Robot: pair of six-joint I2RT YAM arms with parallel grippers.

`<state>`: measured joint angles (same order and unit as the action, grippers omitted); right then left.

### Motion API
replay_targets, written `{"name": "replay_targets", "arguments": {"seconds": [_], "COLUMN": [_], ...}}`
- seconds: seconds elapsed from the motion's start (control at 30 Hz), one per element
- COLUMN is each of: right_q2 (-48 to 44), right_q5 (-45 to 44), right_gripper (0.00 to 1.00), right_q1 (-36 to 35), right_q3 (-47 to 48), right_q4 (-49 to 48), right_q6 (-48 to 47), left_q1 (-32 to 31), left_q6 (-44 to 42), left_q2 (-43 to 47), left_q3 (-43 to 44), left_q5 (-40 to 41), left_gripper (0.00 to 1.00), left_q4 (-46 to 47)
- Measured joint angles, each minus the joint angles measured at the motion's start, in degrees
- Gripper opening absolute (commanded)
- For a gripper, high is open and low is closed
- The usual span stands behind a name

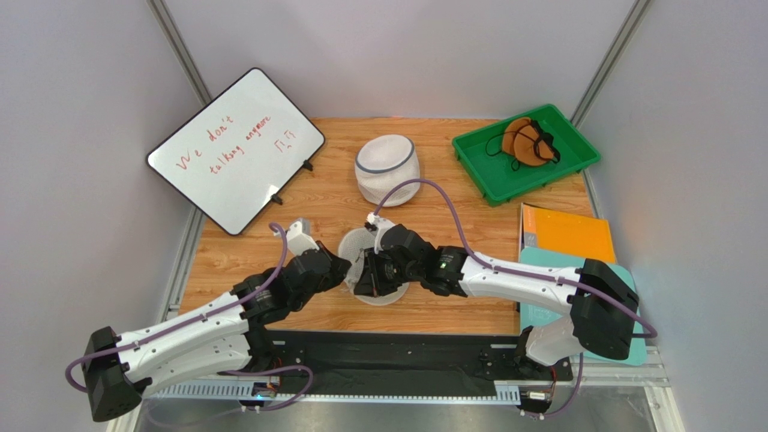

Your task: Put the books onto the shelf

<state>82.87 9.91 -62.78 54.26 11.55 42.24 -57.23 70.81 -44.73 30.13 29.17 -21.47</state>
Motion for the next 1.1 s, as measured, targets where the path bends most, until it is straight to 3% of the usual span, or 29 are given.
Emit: {"name": "replay_targets", "arguments": {"seconds": [0.73, 0.77, 0.87, 0.9, 1.0, 1.1], "right_q2": [-2.3, -2.5, -3.1, -3.3, -3.6, -3.6], "right_q5": [-1.2, -1.4, -1.7, -1.7, -1.7, -1.7], "right_gripper": [0.00, 0.00, 0.00, 0.00, 0.00, 0.00], "right_q1": [0.2, 0.2, 0.3, 0.3, 0.3, 0.3], "right_q3": [-2.9, -3.0, -3.4, -3.6, -4.1, -4.4], "right_q4": [-1.6, -1.6, -1.6, -1.2, 0.3, 0.9], "right_q6": [0.4, 0.4, 0.4, 0.4, 0.4, 0.4], "left_q1": [5.5, 6.1, 7.2, 7.4, 8.2, 8.3], "left_q6": [-1.1, -1.3, -3.1, -4.3, -6.9, -8.1], "left_q2": [-0.2, -0.4, -1.2, -1.6, -3.1, -4.1], "left_q3": [0.0, 0.0, 0.1, 0.4, 1.2, 1.4], "left_q5": [-5.7, -6.4, -8.6, -9.2, -10.5, -12.5], "left_gripper": [0.02, 0.07, 0.52, 0.73, 0.86, 0.88], "left_q4": [0.0, 0.2, 1.0, 0.9, 0.5, 0.6]}}
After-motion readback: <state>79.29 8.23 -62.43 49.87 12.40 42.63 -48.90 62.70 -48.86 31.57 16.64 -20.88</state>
